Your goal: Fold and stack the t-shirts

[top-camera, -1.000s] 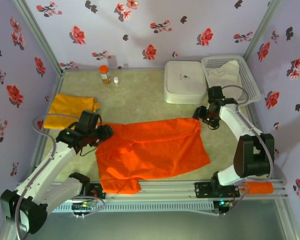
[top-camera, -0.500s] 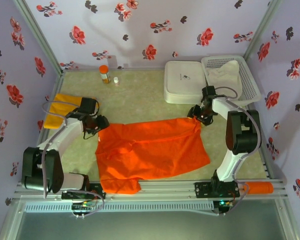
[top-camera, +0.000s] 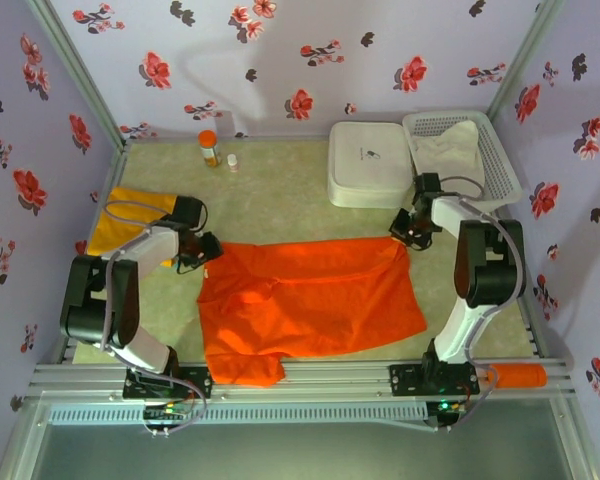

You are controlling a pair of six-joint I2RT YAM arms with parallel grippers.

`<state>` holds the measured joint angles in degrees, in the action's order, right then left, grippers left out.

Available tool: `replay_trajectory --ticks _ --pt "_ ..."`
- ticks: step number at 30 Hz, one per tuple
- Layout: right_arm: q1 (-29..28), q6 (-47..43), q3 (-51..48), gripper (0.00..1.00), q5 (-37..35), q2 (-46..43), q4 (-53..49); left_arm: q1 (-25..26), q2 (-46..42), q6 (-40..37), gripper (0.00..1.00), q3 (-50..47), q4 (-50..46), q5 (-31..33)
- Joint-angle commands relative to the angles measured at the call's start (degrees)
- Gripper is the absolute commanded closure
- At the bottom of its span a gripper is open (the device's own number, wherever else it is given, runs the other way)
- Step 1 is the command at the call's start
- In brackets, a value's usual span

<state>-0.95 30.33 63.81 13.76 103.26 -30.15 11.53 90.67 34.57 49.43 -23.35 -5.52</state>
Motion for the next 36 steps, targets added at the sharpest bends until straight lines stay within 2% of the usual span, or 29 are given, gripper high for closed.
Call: replay_trajectory --ticks 1,6,9,14,17,21,25,31,36 --pt "2.5 3.0 -2.6 0.95 0.8 -3.3 2.7 -0.7 2.9 -2.1 0.69 -0.2 1.6 2.0" --pt "3.3 2.6 -3.6 0.81 -1.5 -5.4 1.4 -1.1 5.9 -2.4 0.7 0.7 2.5 2.5" --pt "3.3 2.1 -3.6 0.68 -3.8 -8.2 -0.2 -1.1 6.2 -2.4 0.72 2.2 0.6 2.8" --pt "2.4 0.2 -3.8 0.48 -5.6 -14.2 -3.0 -0.7 0.8 -1.8 0.71 3.9 -3.1 3.2" --pt "0.4 -1.0 -3.9 0.43 -7.6 -17.6 -4.9 0.8 -3.7 -1.0 0.68 5.4 -5.9 3.1" --pt "-3.0 -1.4 -4.9 0.42 -4.7 -19.5 -4.9 3.5 -6.8 0.3 0.64 6.7 -7.0 3.0" --pt "-7.2 0.1 -7.2 0.42 -2.6 -18.9 -2.9 7.0 -6.3 1.8 0.64 7.1 -6.0 2.8" --pt "-9.4 2.3 -11.6 0.45 -1.9 -13.0 2.5 11.9 0.3 4.1 0.64 5.6 -0.4 2.2" --pt "-9.4 2.3 -14.4 0.48 -3.2 -9.1 4.4 12.2 5.9 3.8 0.65 4.5 1.8 1.9"
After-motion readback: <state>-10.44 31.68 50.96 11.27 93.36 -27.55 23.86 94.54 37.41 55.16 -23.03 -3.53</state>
